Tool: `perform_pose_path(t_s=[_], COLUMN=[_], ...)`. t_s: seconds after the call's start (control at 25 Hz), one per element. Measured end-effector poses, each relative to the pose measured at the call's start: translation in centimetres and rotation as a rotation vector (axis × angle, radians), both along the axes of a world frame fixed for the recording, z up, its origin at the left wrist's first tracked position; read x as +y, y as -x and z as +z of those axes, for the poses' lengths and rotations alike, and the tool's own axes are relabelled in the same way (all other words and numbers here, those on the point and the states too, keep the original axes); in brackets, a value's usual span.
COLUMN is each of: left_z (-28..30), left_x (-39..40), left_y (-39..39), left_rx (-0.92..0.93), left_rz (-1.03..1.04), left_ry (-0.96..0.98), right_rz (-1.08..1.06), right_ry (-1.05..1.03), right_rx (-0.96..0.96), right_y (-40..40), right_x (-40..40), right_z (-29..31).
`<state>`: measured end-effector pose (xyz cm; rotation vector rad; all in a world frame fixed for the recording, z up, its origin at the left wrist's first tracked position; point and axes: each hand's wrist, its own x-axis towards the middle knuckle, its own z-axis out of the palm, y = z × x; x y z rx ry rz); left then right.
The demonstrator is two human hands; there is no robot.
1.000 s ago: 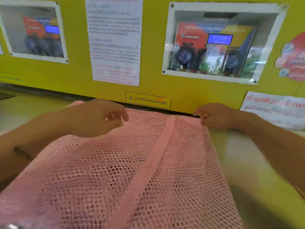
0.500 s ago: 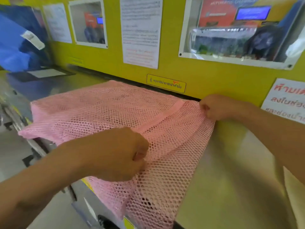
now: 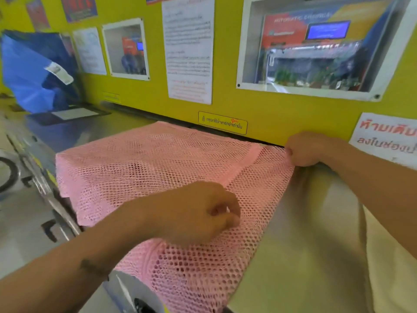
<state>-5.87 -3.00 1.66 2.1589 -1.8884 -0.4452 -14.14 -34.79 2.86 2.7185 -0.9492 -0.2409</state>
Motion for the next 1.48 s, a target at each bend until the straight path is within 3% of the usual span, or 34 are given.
perform_pose_path(t_s=[0.16, 0.28, 0.36, 0.48, 0.64, 0.76, 0.88, 0.96, 1.2, 1.36, 1.48], left_z=[-1.6, -3.3, -4.4, -4.8, -3.8, -2.6, -2.3, -2.4, -2.3, -2.1, -1.5], left_x=[-0.6, -0.9, -1.2, -1.3, 0.2, 1.5, 1.7, 1.2, -0.2, -0.4, 0.3], left_y=[-1.0, -1.1, -1.3, -2.9, -3.7, -1.0, 2.7, 3.9, 3.0, 2.1, 0.3], left_rx=[-0.02, -0.164, -0.201, -0.184, -0.02, -0.096, -0.169, -0.213, -0.206, -0.087, 0.215], left_rz=[0.073, 0.056, 0.028, 0.017, 0.094, 0.15, 0.163, 0.193, 0.245, 0.267, 0.25], left_ry=[0.211, 0.029, -0.045, 0.071, 0.306, 0.435, 0.21, 0.103, 0.155, 0.154, 0.212], right_rz=[0.001, 0.075, 0.113, 0.109, 0.145, 0.144, 0.166, 0.171, 0.287, 0.271, 0.195], right_ry=[0.0, -0.058, -0.232, -0.273, -0.242, -0.235, -0.214, -0.271, -0.251, -0.269, -0.214], right_rx=[-0.002, -0.189, -0.103, 0.071, 0.022, 0.017, 0.125, 0.074, 0.0, -0.062, -0.098], right_y=[0.2, -0.7, -1.6, -2.4, -2.1, -1.2, 0.3, 0.8, 1.6, 1.7, 0.9], right_x=[1.3, 1.9, 2.9, 4.3, 4.3, 4.2, 6.3, 6.6, 3.7, 5.8, 5.9], right_z=[0.5, -0.5, -1.6, -1.8, -0.6, -0.5, -0.1, -0.1, -2.3, -1.9, -2.2])
